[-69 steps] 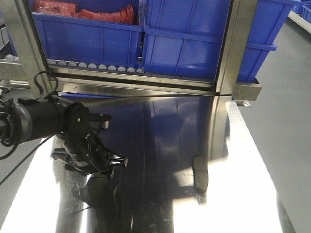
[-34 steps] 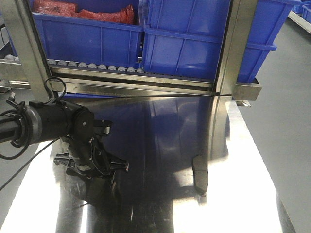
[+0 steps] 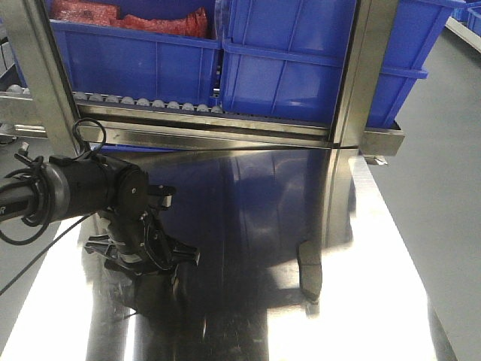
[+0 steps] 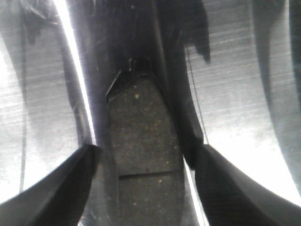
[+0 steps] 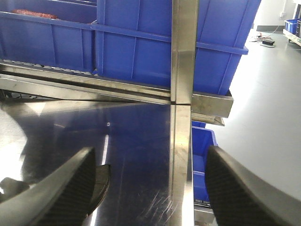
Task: Move and align brake pads A on conveyor
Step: 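Lift the grasped brake pad off the table with the left gripper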
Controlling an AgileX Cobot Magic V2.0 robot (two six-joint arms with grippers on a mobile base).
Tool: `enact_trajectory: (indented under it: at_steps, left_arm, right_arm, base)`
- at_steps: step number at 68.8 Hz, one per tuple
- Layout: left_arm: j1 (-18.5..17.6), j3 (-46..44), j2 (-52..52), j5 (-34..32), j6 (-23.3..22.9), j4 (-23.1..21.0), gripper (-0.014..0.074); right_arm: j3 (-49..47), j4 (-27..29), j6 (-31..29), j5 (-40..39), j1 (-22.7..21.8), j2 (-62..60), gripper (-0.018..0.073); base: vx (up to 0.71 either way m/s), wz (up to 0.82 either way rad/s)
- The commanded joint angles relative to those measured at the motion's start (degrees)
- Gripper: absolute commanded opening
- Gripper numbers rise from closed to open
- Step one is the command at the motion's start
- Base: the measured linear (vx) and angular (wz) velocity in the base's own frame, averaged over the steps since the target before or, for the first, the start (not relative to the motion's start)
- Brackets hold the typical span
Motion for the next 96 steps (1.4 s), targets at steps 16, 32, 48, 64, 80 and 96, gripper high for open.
enact_trajectory:
  at_steps: [16,32,48,64,80,96]
  left_arm:
    - [-0.27,-0.75,-3.93,-0.39,-0.05,-0.37,0.0043]
    - [-0.27,-0.63,-14.04,-4.51,-0.05,1.27,-0.0008]
    - [-0.27,4.29,-30.21,-4.59,-0.96,10.44,-0.0008]
    - [-0.27,16.03,-48.82,-6.69,-7.25,21.22,-0.0008]
    - [-0.27,29.14,-68.77,-11.92,-10.14,22.54,-0.0008]
    - [-0.27,39.36,-88.14,-12.39,-10.14,18.87,-0.0006]
  right_arm:
    - [-1.37,-0.32,-0.55,-3.93,-0.13,0.67,0.0473]
    - [-1.37,-0.32,-0.55,-3.93,-0.13,0.67,0.0473]
    - [-1.37,-0.32,-0.55,-3.93,-0.13,0.67,0.0473]
    - [-1.37,-0.32,-0.55,-3.93,-0.13,0.67,0.0473]
    - [-1.37,-0.32,-0.55,-3.73,-0.13,0.67,0.0473]
    - [-1.37,-0.32,-0.55,-3.73,-0.13,0.67,0.0473]
  base:
    - [0.0,0.0]
    - [0.0,0.0]
    - [0.0,0.0]
    - [0.0,0.0]
    - [0.0,0.0]
    - [0.0,0.0]
